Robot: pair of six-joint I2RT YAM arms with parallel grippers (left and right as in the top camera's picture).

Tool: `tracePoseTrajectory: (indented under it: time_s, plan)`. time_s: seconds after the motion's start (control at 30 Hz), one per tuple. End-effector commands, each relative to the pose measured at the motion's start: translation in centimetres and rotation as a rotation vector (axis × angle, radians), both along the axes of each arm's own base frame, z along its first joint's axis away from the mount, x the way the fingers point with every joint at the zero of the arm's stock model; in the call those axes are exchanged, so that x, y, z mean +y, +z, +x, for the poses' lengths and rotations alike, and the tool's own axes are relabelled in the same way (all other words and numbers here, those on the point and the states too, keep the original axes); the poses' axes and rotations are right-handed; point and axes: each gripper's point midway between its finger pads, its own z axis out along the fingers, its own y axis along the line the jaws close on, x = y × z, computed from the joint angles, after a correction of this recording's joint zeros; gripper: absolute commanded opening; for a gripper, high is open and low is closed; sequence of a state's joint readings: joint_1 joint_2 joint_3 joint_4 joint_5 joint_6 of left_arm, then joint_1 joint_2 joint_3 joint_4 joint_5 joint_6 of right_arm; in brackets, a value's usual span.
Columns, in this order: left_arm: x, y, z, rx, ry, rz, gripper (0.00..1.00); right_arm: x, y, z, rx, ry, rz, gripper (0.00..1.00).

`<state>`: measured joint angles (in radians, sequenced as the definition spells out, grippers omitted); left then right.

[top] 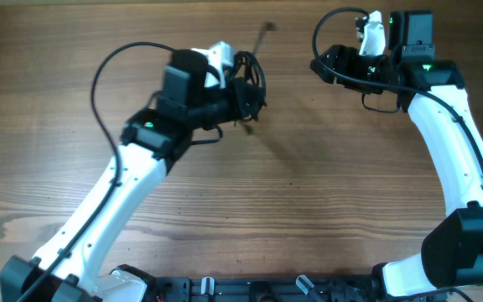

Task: Untangle cables

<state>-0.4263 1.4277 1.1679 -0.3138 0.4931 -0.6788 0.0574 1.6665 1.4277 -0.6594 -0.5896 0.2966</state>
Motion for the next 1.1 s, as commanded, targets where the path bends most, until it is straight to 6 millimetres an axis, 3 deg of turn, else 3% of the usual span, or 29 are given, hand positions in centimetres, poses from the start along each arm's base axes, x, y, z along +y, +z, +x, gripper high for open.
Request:
tracePoseTrajectory:
  time_s: [0.0,0.13,0.4,0.57,0.77,0.93,1.0,1.07]
  plan:
    - [0.8,2.2,-1.2,0.044,-0.089,-0.133,0.04,3.5,5.5,-2.1,-0.131,0.221,0.187,0.74]
    - [2.3,3.1,-0.7,0.115,-0.064,-0.224,0.04,5.7,7.6,-3.6,-0.177,0.311,0.244,0.73]
    - [2.1,6.5,-1.1,0.134,-0.145,-0.387,0.04,11.1,7.2,-5.5,-0.249,0.462,0.174,0.67]
    - [2.2,7.1,-2.1,0.081,-0.241,-0.388,0.04,13.8,8.1,-6.1,-0.311,0.513,0.177,0.65]
    - [2.3,5.5,-2.8,0.031,-0.287,-0.316,0.04,14.6,7.9,-5.8,-0.311,0.479,0.150,0.62]
    - [2.2,6.1,-2.6,-0.002,-0.299,-0.324,0.04,15.7,7.6,-6.4,-0.297,0.498,0.152,0.54]
    - [2.1,6.7,-2.8,-0.023,-0.321,-0.336,0.04,16.0,6.8,-6.1,-0.266,0.464,0.135,0.47]
    - [2.0,6.9,-2.8,-0.036,-0.329,-0.341,0.04,15.6,5.5,-5.3,-0.213,0.384,0.095,0.33]
